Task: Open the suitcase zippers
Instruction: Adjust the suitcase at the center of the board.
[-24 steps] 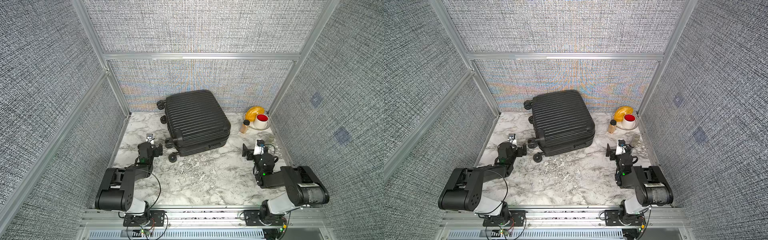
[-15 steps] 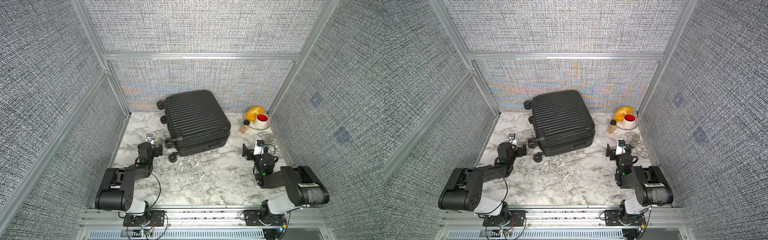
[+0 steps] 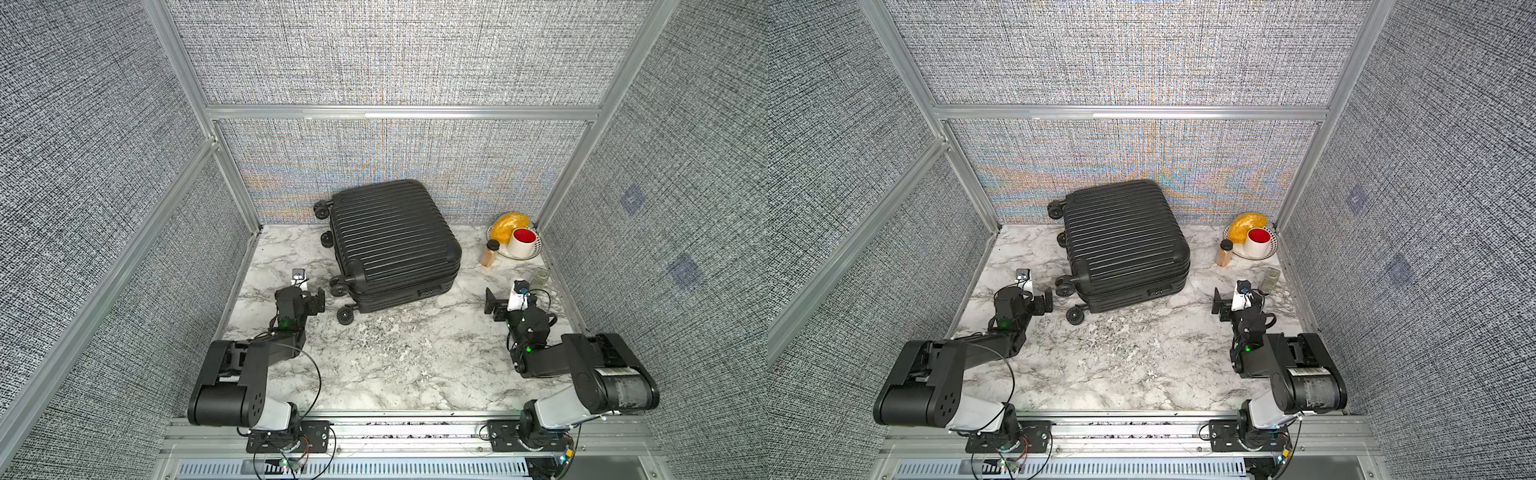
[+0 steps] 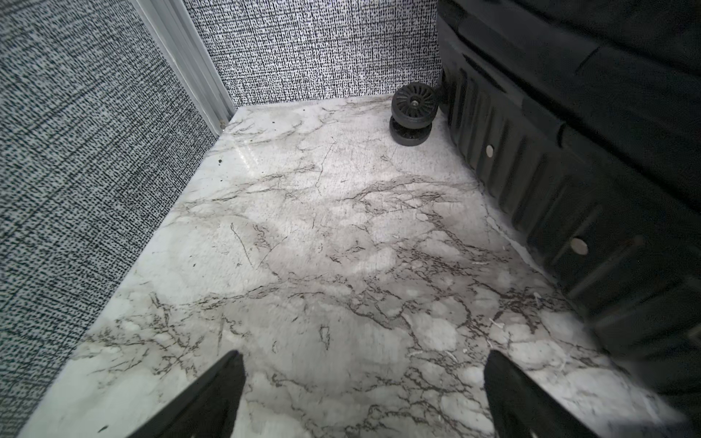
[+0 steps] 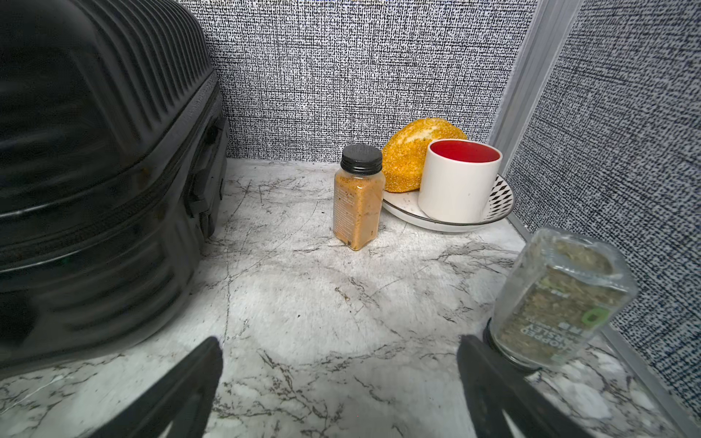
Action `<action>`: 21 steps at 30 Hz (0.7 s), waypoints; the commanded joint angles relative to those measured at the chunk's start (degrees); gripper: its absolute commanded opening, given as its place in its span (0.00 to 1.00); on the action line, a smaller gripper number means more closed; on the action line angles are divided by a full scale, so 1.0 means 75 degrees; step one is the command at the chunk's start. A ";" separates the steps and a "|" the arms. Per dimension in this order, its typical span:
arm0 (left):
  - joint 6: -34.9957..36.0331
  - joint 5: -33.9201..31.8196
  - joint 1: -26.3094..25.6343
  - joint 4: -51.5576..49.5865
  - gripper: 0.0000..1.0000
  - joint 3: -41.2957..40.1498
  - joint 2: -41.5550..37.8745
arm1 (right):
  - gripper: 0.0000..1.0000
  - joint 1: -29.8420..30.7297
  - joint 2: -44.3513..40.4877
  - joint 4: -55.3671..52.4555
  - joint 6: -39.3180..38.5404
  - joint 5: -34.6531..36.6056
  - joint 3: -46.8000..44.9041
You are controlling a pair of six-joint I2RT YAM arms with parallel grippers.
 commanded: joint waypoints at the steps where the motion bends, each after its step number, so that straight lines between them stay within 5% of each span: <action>1: -0.0137 -0.0186 -0.0010 -0.0940 0.99 0.0134 -0.1194 | 0.98 0.0019 -0.0974 -0.0679 -0.0008 -0.0028 0.0077; 8: -0.1678 -0.1209 -0.0003 -0.3833 0.99 0.0697 -0.3738 | 0.98 0.0029 -0.3084 -0.3569 0.0986 -0.0283 0.0904; 12: -0.3969 -0.2964 0.0004 -0.5985 1.00 0.1261 -0.4377 | 0.98 0.0030 -0.3611 -0.4446 0.1691 -0.0974 0.1376; 14: -0.4772 -0.3404 0.0007 -0.7311 1.00 0.1777 -0.4502 | 0.98 0.0027 -0.3780 -0.5440 0.2776 -0.0591 0.1812; 17: -0.5004 -0.3161 -0.0002 -0.8323 1.00 0.2387 -0.4541 | 0.98 0.0020 -0.3821 -0.6995 0.3954 -0.0263 0.2550; 21: -0.4111 -0.1248 -0.0012 -0.8041 1.00 0.2904 -0.4269 | 0.98 0.0000 -0.3868 -0.7757 0.4457 -0.0756 0.3006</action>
